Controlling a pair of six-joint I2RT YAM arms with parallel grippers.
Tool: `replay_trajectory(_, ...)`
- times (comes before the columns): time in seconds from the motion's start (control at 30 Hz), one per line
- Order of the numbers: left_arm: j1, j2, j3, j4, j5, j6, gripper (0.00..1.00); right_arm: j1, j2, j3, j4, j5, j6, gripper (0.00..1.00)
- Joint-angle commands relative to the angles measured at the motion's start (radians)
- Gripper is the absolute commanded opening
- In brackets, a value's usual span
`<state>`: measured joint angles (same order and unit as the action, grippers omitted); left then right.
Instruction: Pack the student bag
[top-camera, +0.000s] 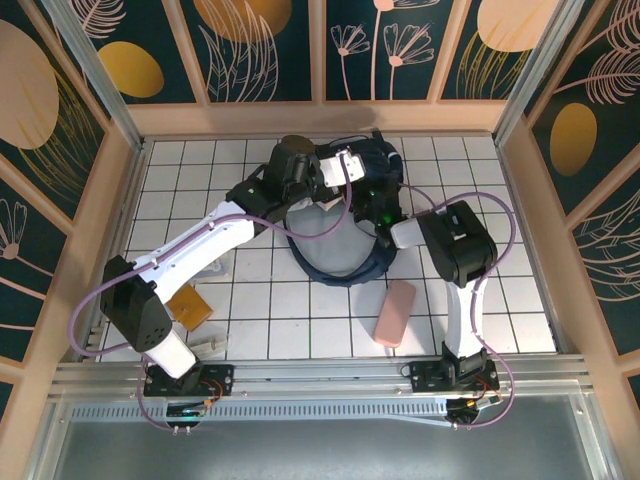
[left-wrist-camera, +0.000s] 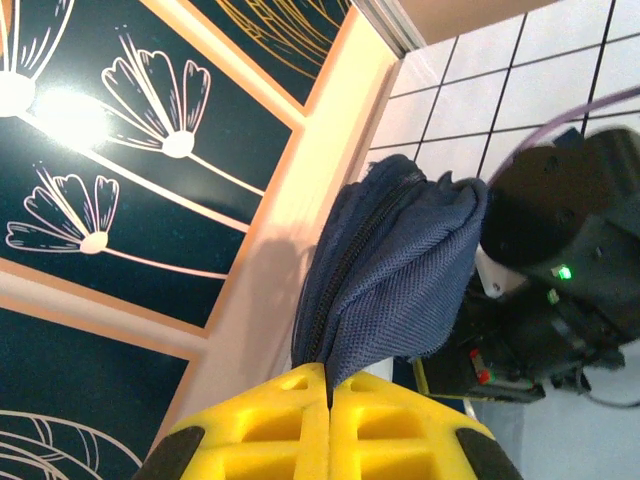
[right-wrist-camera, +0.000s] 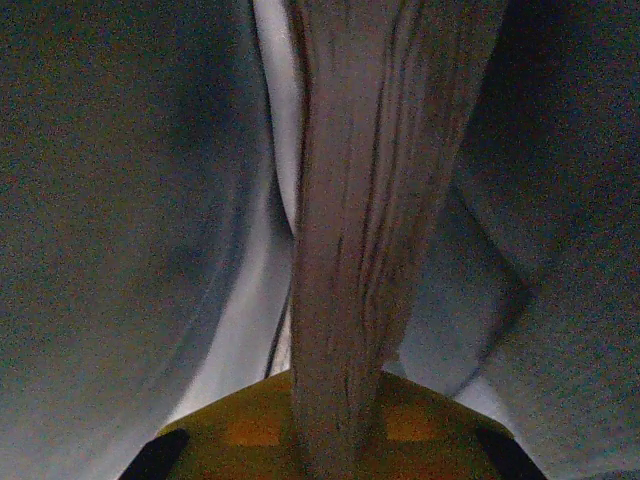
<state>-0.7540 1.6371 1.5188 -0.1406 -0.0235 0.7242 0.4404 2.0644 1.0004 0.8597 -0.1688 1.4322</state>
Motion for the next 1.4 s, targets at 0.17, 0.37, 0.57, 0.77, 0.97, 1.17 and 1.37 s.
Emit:
replay_trajectory(0.17, -0.001, 0.060, 0.145, 0.027, -0.018, -0.182, 0.00, 0.082, 0.066, 0.128, -0.049, 0.479, 0.244, 0.00)
replay_trajectory(0.37, 0.000, 0.120, 0.187, 0.038, 0.000, -0.286, 0.00, 0.120, 0.106, 0.248, -0.215, 0.530, 0.355, 0.18)
replay_trajectory(0.57, 0.001, 0.147, 0.189, 0.058, -0.073, -0.261, 0.00, 0.132, 0.017, 0.242, -0.367, 0.463, 0.345, 0.41)
replay_trajectory(0.77, 0.009, 0.201, 0.218, 0.051, -0.135, -0.203, 0.00, 0.145, -0.184, 0.106, -0.546, 0.391, 0.284, 0.52)
replay_trajectory(0.97, 0.030, 0.256, 0.250, 0.049, -0.175, -0.202, 0.00, 0.125, -0.391, -0.048, -0.668, 0.256, 0.166, 0.52)
replay_trajectory(1.17, 0.035, 0.239, 0.212, 0.017, -0.069, -0.168, 0.04, 0.064, -0.641, -0.157, -0.880, 0.203, -0.156, 0.51)
replay_trajectory(1.37, 0.039, 0.089, 0.050, -0.056, 0.308, -0.174, 0.62, -0.177, -0.840, -0.240, -1.020, 0.044, -0.642, 0.52)
